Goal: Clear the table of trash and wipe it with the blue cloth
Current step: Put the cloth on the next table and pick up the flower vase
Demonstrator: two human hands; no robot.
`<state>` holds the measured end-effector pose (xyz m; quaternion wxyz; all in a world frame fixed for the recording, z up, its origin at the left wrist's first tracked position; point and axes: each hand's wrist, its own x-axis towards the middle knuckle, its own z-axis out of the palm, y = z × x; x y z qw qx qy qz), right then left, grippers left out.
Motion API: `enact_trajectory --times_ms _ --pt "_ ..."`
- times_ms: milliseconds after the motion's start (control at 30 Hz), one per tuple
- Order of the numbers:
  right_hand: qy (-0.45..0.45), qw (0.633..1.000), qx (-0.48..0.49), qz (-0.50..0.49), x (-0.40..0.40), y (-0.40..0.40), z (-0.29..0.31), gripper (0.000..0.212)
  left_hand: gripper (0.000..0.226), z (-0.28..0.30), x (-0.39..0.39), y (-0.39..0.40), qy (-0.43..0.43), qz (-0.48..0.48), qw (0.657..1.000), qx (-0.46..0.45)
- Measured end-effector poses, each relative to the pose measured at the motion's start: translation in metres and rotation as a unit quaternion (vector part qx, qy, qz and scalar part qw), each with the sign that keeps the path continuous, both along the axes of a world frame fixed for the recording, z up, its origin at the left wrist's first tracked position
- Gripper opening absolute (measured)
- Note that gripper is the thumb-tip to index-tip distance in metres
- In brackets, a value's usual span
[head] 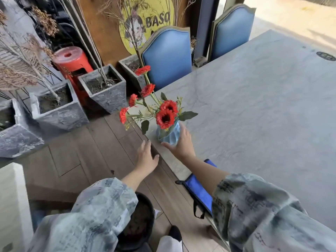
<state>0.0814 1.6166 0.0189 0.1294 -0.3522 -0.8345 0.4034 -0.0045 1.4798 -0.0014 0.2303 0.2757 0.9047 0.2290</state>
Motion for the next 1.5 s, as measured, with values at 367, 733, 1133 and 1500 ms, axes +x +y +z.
enact_trajectory --times_ms 367,733,1133,1500 --pt "0.03 0.998 0.01 -0.048 -0.026 -0.002 -0.021 0.084 0.076 -0.015 -0.005 -0.008 -0.022 0.021 1.0 0.005" --pt "0.015 0.999 -0.022 -0.025 0.021 -0.022 0.01 0.092 0.075 0.008 0.018 -0.025 0.007 0.003 1.0 -0.017" --pt "0.016 0.999 0.018 0.047 0.12 -0.085 0.063 0.093 0.076 0.051 0.111 -0.122 0.131 0.021 0.985 -0.108" --pt "0.054 0.987 0.056 0.138 0.224 -0.201 0.099 0.09 0.079 0.074 0.258 -0.271 0.166 0.126 0.969 -0.133"
